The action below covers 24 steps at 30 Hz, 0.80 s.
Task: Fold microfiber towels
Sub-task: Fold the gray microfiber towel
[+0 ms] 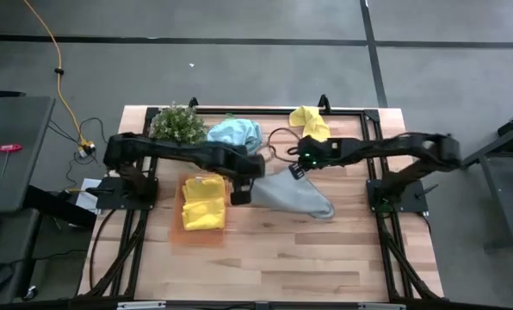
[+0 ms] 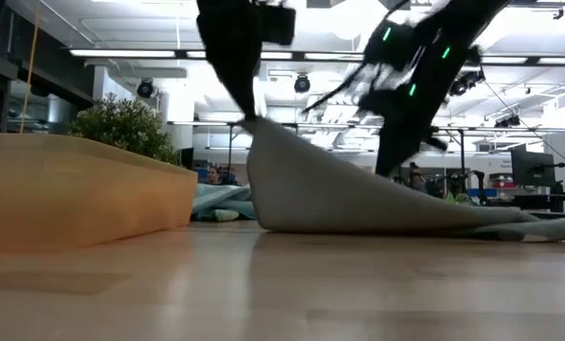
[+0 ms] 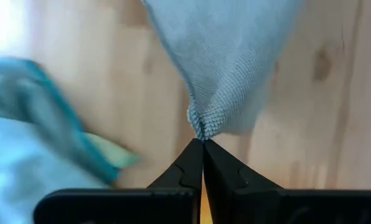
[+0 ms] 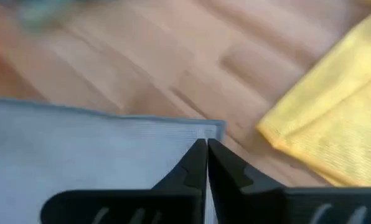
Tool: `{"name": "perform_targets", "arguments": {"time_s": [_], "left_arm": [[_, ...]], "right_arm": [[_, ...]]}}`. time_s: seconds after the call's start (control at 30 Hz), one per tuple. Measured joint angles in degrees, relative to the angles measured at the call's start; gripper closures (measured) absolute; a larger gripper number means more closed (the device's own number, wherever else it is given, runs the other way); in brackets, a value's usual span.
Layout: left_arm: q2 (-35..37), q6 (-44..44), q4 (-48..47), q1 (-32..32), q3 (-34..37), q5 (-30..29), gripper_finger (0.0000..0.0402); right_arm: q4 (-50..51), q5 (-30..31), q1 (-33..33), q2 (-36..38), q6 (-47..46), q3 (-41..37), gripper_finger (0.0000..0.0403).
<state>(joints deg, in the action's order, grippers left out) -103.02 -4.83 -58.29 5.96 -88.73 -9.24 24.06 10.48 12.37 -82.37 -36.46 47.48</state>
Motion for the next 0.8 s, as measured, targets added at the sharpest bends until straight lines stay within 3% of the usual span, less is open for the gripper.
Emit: {"name": "perform_targets", "arguments": {"time_s": [0.27, 0.4, 0.63, 0.8], "left_arm": [[7.5, 0.6, 1.4, 6.6, 0.0, -0.1, 0.0401], [8.2, 0.6, 2.0, 7.9, 0.0, 2.3, 0.0401], [5.4, -0.7, 2.1, 5.3, 0.0, 4.1, 0.0401], [2.4, -3.9, 3.4, 0.6, 0.0, 4.3, 0.0401]], "right_arm": [[5.0, 5.7, -5.4, 18.5, -7.6, 0.0, 0.0402], [5.2, 4.9, -5.8, 22.5, -10.8, 0.0, 0.0402], [4.7, 2.8, -5.5, 19.7, -11.6, 0.0, 0.0394], [1.5, -1.7, -4.4, 10.5, -10.1, 0.0, 0.0337]]}}
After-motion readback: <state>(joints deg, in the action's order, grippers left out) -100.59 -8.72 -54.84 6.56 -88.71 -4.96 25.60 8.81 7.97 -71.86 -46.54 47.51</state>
